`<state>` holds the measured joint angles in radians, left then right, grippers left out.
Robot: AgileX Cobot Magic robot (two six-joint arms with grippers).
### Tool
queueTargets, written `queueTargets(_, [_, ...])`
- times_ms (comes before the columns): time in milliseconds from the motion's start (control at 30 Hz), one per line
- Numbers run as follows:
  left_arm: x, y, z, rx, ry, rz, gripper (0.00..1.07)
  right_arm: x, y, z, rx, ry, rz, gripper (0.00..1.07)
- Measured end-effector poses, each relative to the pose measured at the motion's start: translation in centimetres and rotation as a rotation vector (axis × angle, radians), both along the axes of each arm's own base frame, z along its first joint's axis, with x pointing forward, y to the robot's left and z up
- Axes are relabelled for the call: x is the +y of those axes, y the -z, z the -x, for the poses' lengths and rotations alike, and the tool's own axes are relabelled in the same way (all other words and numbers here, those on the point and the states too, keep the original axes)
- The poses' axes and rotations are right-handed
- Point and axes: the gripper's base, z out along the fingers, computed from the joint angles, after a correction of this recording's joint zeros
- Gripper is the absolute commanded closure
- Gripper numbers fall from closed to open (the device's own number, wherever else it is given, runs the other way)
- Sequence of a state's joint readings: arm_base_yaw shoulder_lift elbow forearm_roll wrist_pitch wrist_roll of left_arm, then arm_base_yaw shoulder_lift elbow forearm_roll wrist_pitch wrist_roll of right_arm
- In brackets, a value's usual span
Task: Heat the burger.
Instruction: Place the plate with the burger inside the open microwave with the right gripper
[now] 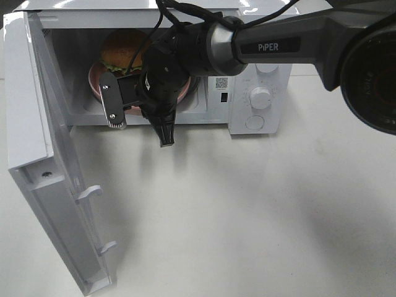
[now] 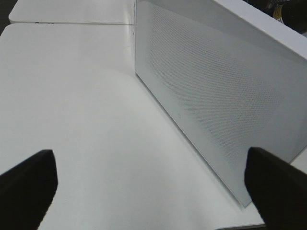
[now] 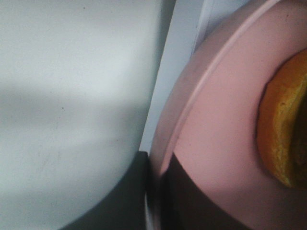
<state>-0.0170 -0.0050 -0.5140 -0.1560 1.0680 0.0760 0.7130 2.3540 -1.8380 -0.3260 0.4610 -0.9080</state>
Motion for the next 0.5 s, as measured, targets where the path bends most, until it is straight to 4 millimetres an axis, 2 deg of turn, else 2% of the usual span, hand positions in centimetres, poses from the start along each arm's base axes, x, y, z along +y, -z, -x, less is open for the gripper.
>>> queueTargets(200, [0.00,0.00,0.00,0.000,0.000,0.000,0.08,0.18,-0.28,-0.15,-0.014,0.002,-0.020,0.90])
queueTargets(233, [0.00,0.00,0.00,0.000,0.000,0.000,0.08,0.22,-0.31,-0.18,-0.017,0.004,-0.027,0.84])
queueTargets(267, [0.00,0.00,0.00,0.000,0.000,0.000,0.08,0.22,-0.31,-0.18,-0.017,0.004,-0.027,0.84])
queueTargets(333, [0.00,0.00,0.00,0.000,0.000,0.000,0.08,0.27,-0.43,-0.22,-0.023,0.005,-0.036,0.74])
queueTargets(500, [0.00,0.00,0.00,0.000,0.000,0.000,0.08,0.27,-0.41,-0.21,-0.022,0.006,-0.036,0.63])
